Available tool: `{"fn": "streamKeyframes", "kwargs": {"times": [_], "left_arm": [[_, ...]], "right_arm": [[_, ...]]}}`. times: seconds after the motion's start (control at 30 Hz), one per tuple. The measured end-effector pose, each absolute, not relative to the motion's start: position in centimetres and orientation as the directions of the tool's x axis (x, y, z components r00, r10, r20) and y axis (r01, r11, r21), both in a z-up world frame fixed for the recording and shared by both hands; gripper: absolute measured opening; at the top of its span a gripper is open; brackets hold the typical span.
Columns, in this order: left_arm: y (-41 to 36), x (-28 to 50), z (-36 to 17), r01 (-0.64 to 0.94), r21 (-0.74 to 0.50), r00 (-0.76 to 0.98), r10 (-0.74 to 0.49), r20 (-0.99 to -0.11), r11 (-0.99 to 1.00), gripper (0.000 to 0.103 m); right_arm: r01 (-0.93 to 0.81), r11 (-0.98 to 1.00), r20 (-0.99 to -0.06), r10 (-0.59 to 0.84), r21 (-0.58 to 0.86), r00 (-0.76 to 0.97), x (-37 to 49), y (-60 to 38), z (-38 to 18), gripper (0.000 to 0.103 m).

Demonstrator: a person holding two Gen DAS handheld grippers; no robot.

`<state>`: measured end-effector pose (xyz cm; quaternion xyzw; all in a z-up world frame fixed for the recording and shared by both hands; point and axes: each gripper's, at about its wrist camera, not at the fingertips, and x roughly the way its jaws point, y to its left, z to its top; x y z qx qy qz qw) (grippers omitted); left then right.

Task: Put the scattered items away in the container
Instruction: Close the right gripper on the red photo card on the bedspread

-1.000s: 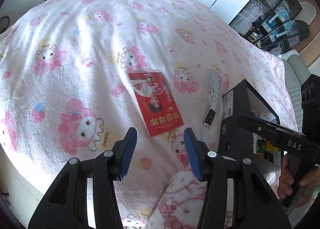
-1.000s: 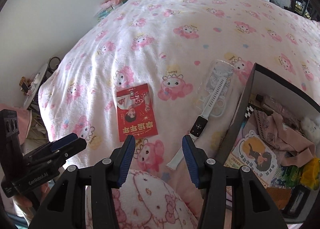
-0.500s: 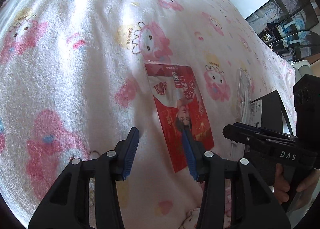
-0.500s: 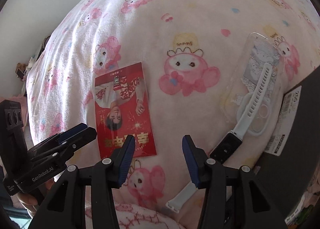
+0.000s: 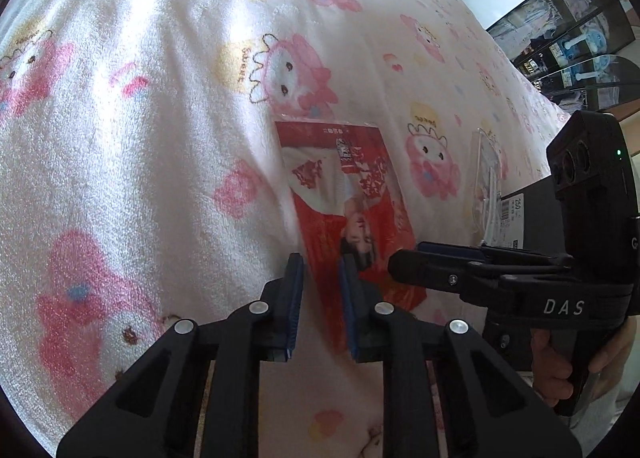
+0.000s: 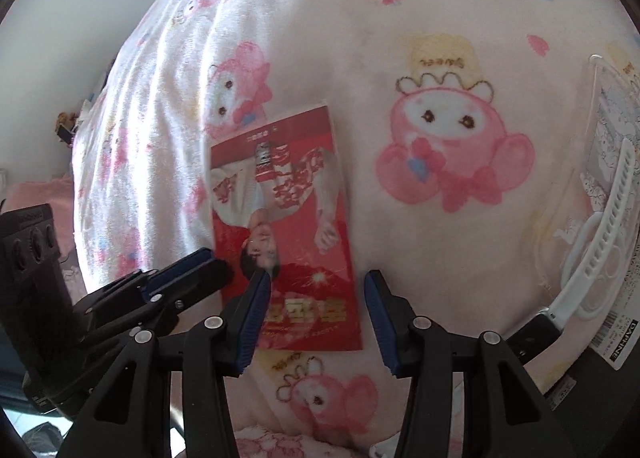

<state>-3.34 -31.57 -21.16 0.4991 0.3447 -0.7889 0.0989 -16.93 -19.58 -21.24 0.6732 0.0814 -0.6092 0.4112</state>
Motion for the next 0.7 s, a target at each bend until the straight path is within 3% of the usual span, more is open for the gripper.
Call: {"fn": "streamKeyframes", "kwargs": {"times": [0.3,0.43,0.7], "left_arm": [[-32.5,-3.5,-21.9,0.543,-0.433,-0.484,0.153,-0.862,-0.72,0.018],[-32.1,-4.3,-22.2,0.533,-0.445,-0.477,0.179,-0.86,-0.719,0.023],[-28.8,-3.3,-17.3,0.461,-0.436,-0.514,0.169,-0.841,-0.773,0.025]], "right_arm": [[0.624,-0.679,-0.917,-0.355,0.387,0.183,-16.9,-19.7,-21.1,0.045],[0.61,-0.659,-0.895,-0.378,0.44,0.237,-17.0,-19.9,-21.8,0.045],[0.57,-0.661,-0.855,-0.495,0.487,0.157,-15.3,-16.2,-16.8,0.046]]}}
